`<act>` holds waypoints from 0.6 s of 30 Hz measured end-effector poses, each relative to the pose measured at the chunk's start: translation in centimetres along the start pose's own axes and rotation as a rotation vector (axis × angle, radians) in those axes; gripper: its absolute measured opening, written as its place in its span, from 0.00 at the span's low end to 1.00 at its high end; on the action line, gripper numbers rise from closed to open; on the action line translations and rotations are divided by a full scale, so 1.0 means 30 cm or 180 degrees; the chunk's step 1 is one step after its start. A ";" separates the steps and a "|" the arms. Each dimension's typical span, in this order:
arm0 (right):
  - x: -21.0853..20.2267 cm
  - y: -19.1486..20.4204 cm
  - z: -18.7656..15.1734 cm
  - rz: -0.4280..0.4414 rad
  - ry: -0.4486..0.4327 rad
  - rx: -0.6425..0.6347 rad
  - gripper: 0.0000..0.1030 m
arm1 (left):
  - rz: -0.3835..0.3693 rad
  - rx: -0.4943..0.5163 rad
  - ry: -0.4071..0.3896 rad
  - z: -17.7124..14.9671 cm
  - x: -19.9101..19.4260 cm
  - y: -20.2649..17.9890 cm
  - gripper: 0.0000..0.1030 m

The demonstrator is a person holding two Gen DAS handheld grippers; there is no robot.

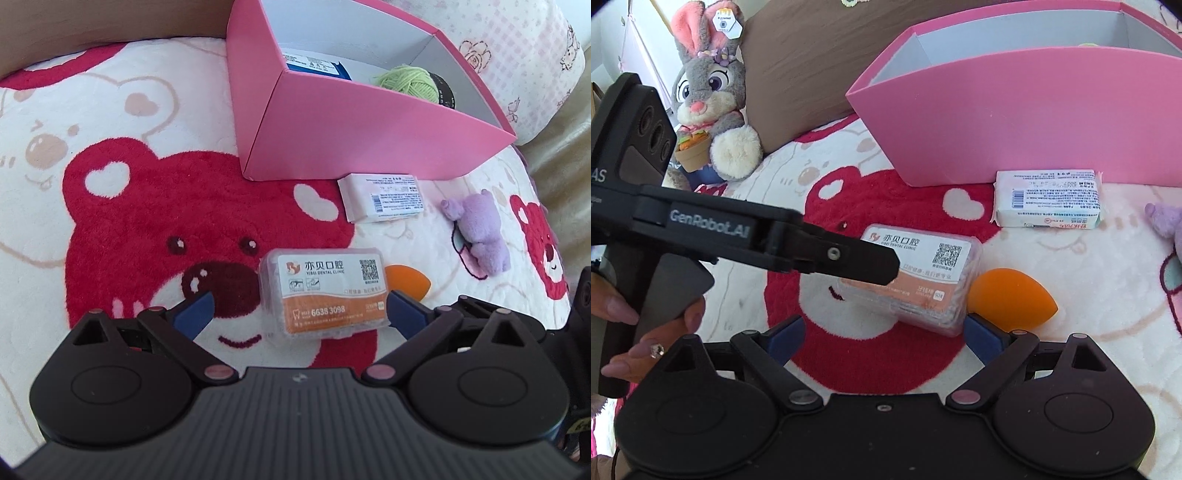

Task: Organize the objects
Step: 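Lower the left gripper and close it on the floss box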

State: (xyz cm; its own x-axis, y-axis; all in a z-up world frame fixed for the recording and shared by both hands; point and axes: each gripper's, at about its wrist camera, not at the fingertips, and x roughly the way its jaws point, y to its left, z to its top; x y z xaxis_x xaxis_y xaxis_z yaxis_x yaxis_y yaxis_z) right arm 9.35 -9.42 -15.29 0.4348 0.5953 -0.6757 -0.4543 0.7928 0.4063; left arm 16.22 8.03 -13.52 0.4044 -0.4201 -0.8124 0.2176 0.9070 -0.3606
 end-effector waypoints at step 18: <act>0.046 0.013 0.076 -0.0144 0.0159 -0.0161 0.92 | -0.0267 -0.0555 0.0160 0.024 0.057 0.066 0.60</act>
State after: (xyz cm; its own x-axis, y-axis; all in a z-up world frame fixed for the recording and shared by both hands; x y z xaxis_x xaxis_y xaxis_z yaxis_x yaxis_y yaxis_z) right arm 11.54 -7.98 -14.68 0.4171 0.5508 -0.7230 -0.4742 0.8105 0.3438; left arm 17.98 9.08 -15.29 0.3453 -0.4964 -0.7965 0.0899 0.8623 -0.4984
